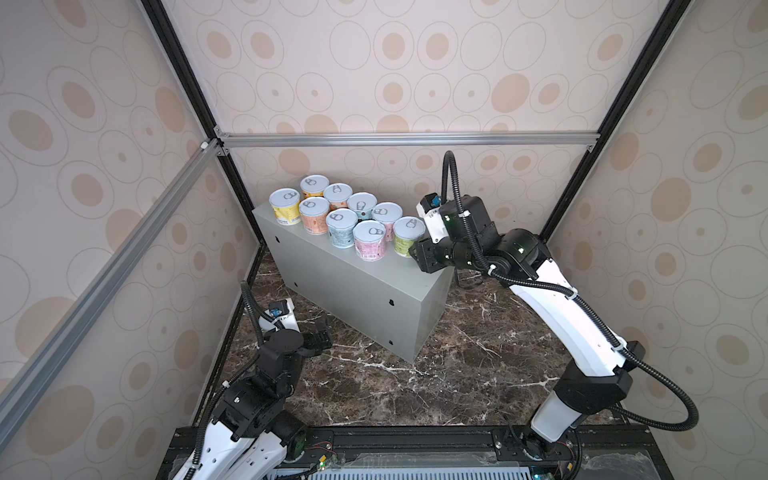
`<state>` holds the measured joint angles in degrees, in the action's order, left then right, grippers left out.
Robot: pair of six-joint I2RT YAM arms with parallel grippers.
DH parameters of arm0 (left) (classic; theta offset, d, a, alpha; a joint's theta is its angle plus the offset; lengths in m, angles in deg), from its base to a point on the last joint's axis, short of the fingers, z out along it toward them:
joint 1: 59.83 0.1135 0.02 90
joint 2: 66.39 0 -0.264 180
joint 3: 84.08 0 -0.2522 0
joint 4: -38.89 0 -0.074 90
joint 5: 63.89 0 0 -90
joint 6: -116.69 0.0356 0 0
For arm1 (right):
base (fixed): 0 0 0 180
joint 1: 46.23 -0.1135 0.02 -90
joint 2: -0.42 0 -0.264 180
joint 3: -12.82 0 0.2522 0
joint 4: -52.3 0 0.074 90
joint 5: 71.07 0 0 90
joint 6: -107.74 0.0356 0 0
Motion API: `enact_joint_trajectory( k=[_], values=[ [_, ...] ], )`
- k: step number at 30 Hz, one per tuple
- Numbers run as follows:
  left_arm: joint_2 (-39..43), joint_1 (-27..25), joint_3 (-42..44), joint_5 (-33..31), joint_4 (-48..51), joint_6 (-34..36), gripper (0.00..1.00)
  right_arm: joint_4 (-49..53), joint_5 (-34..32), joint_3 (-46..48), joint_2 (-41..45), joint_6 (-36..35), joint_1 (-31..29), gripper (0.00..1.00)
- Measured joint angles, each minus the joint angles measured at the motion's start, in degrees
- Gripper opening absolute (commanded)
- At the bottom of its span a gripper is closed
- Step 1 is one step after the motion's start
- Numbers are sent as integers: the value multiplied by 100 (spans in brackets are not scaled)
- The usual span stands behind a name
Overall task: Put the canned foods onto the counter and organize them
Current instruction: 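Open the right gripper and withdraw it from the green can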
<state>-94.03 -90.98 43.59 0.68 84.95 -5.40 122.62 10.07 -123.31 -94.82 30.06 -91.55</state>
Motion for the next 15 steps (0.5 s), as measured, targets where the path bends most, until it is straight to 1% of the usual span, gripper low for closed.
enact_joint_trajectory(
  k=[4,9,11,15],
  values=[
    [-280,4,-376,-199,221,-9,99,-13,-105,326,481,-59,0,71],
    [-942,111,-964,-251,398,-26,99,-111,-175,1051,1298,-11,149,75],
    [-1152,282,-1139,-208,455,-20,99,-195,-131,1384,1602,57,356,77],
    [-1456,872,-1425,2,520,66,99,-332,11,2107,2131,225,894,80]
  ],
)
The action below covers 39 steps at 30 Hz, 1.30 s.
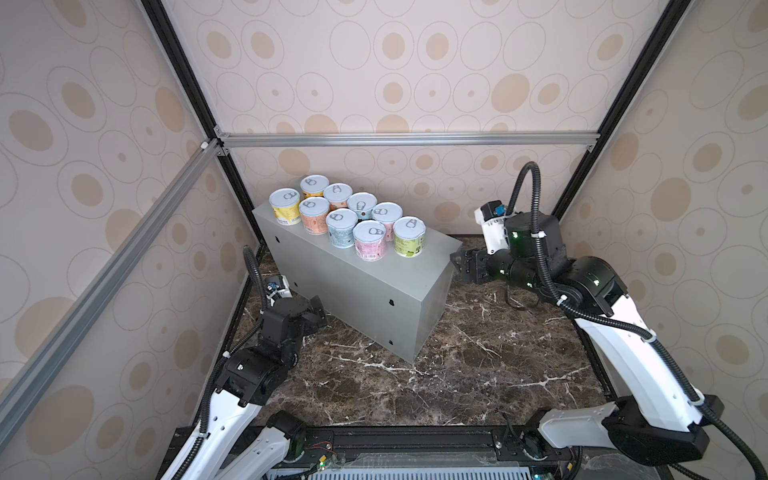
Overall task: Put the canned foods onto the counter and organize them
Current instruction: 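Open the right gripper and withdraw it from the green can, then lower the left gripper over the green floor can and close it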
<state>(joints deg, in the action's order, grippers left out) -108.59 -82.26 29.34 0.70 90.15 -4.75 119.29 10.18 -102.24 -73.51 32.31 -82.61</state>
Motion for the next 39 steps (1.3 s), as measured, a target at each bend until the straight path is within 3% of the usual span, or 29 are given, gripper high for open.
enact_joint_trajectory(
  k=[8,14,23,29,39],
  values=[
    [-431,1438,-378,640,79,243,99,-479,417,1792,997,490,1303,82],
    [-813,2002,-411,911,90,254,99,-1115,949,3517,1720,1036,2240,84],
    [-1526,2769,-380,1683,-90,166,99,-2144,1434,5215,1768,1508,2288,85],
    [-1976,3047,-160,2048,-428,103,99,-2756,1613,5615,1698,1606,2288,86],
    [-2931,3436,-142,2105,-813,127,99,-3401,1987,6085,1235,1633,2291,86]
  ],
)
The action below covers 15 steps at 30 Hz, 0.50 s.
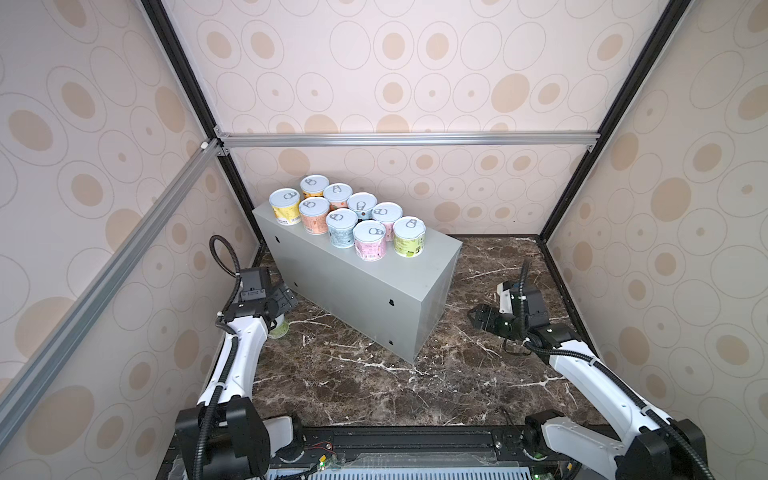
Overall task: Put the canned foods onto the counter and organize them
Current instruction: 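Lower the left gripper over the green floor can and close it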
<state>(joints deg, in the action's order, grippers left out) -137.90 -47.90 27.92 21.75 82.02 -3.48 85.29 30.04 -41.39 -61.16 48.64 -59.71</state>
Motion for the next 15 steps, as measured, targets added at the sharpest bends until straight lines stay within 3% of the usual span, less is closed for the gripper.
enact_joint_trajectory(
  k=[15],
  values=[
    [-1123,339,188,-133,-409,227,99,-426,208,59,-48,79,0,87]
  ],
)
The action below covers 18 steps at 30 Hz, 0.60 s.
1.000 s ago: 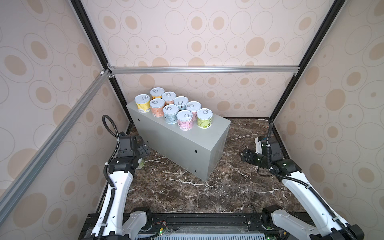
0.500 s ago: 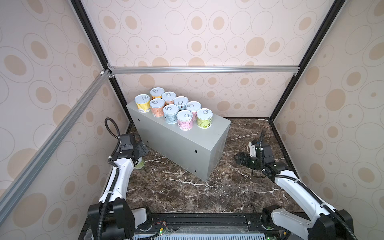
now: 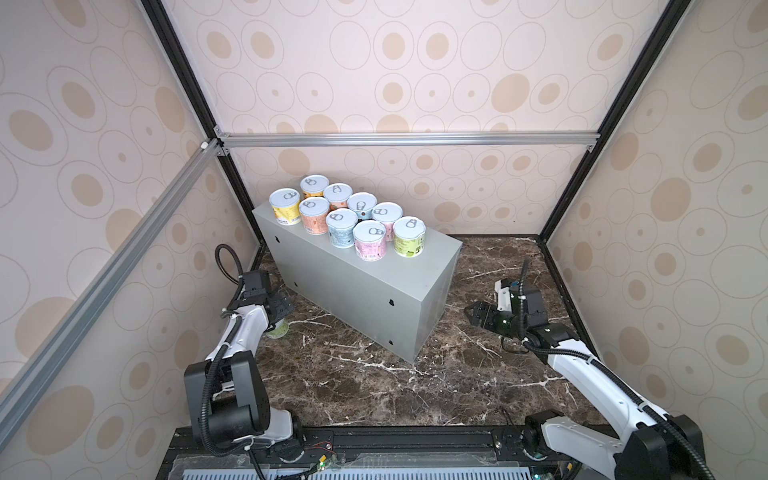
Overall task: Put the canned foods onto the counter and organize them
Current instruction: 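Lower the left gripper over the green floor can and close it, then lift the green can with the left gripper up toward the cabinet top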
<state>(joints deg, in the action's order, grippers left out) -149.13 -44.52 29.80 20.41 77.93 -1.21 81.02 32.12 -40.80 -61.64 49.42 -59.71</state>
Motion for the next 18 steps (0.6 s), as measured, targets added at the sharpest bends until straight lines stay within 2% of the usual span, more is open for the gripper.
enact_joint_trajectory(
  k=[18],
  values=[
    [-999,50,219,37,-831,236,97,-42,35,2,-74,2,0,87]
  ],
)
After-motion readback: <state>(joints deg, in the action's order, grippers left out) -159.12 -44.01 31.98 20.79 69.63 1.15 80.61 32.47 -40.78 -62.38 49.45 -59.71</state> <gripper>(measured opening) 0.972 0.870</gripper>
